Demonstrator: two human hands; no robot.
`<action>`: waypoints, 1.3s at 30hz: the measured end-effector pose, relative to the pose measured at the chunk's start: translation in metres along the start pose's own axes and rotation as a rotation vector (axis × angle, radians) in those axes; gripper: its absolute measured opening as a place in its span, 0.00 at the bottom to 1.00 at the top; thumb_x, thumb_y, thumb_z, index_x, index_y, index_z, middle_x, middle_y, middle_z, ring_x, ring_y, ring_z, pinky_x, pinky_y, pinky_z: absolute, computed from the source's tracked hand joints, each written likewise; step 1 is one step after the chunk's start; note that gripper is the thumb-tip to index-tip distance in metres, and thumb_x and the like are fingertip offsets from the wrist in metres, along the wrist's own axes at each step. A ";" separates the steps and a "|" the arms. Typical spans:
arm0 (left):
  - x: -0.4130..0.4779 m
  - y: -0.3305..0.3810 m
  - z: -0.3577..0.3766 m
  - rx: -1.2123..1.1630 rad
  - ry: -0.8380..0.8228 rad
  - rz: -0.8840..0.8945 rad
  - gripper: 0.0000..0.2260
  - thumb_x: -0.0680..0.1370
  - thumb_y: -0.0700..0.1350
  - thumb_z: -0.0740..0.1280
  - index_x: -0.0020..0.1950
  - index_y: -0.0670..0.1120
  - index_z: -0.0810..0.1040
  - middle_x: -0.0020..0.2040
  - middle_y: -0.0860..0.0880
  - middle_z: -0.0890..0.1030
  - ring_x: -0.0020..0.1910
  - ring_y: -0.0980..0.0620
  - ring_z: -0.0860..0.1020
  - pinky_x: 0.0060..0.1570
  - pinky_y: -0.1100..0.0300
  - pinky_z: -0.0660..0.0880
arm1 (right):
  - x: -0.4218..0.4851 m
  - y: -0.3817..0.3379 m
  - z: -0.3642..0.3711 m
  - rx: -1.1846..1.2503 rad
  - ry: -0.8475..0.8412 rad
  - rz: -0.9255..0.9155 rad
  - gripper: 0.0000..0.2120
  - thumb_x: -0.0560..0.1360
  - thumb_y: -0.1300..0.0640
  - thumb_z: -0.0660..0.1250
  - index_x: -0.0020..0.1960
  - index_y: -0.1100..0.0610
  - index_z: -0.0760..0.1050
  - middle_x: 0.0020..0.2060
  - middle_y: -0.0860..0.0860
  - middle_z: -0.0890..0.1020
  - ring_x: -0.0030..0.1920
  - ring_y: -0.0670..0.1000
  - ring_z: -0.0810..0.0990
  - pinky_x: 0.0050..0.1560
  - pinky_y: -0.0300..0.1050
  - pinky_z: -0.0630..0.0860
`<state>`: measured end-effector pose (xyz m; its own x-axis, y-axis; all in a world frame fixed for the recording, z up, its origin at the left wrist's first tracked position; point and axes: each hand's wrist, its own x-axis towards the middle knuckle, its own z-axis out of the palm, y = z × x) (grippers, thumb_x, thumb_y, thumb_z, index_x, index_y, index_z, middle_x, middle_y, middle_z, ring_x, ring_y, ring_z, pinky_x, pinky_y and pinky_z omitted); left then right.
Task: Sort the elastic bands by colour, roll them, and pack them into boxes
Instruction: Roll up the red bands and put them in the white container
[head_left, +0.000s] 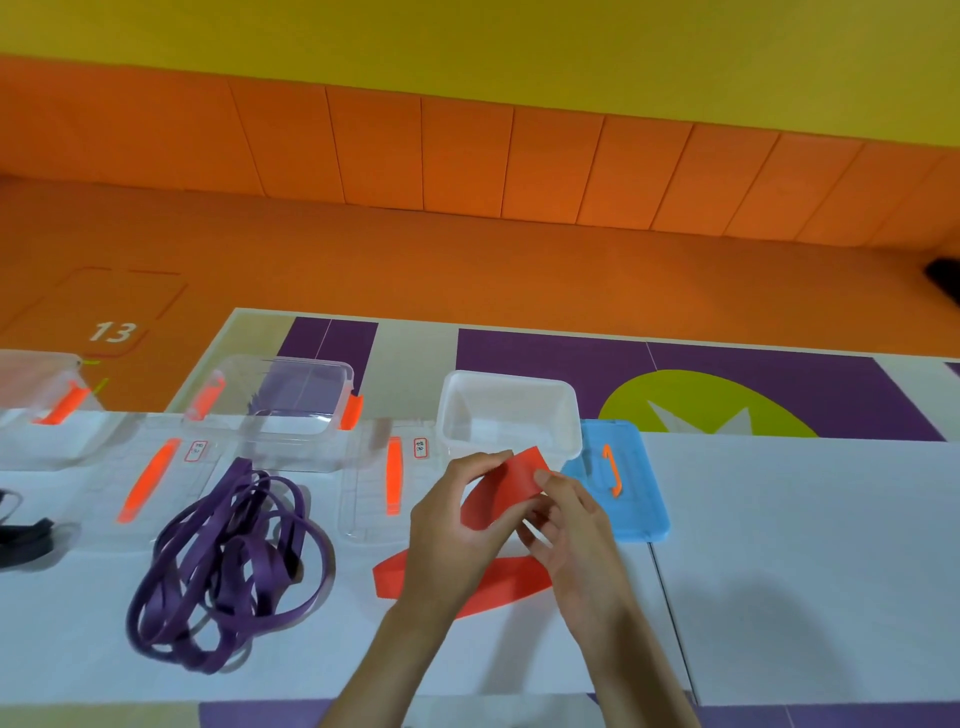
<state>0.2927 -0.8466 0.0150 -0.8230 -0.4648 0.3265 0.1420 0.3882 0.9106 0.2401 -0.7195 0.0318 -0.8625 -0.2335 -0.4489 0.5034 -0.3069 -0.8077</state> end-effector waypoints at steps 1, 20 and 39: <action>0.001 0.001 0.001 0.044 0.000 0.010 0.21 0.72 0.61 0.78 0.63 0.69 0.77 0.62 0.68 0.81 0.64 0.64 0.79 0.62 0.73 0.72 | 0.000 0.001 0.000 -0.021 -0.006 0.002 0.13 0.75 0.52 0.77 0.55 0.58 0.84 0.45 0.61 0.85 0.48 0.54 0.85 0.57 0.51 0.82; 0.008 -0.013 0.002 -0.003 -0.042 -0.012 0.21 0.74 0.57 0.80 0.64 0.64 0.79 0.62 0.64 0.83 0.64 0.60 0.81 0.62 0.71 0.74 | 0.015 -0.009 -0.011 -0.142 -0.002 -0.027 0.15 0.79 0.48 0.74 0.52 0.61 0.85 0.46 0.60 0.88 0.49 0.56 0.89 0.48 0.44 0.84; 0.018 -0.006 0.011 0.035 -0.071 0.009 0.25 0.73 0.47 0.83 0.63 0.65 0.78 0.61 0.64 0.83 0.62 0.60 0.82 0.62 0.71 0.74 | 0.027 -0.016 -0.015 -0.131 -0.005 -0.079 0.11 0.81 0.56 0.71 0.59 0.62 0.80 0.52 0.60 0.84 0.46 0.52 0.87 0.49 0.46 0.85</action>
<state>0.2711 -0.8479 0.0127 -0.8590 -0.4036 0.3151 0.1318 0.4203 0.8978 0.2080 -0.7070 0.0268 -0.8988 -0.2180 -0.3804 0.4229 -0.2016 -0.8835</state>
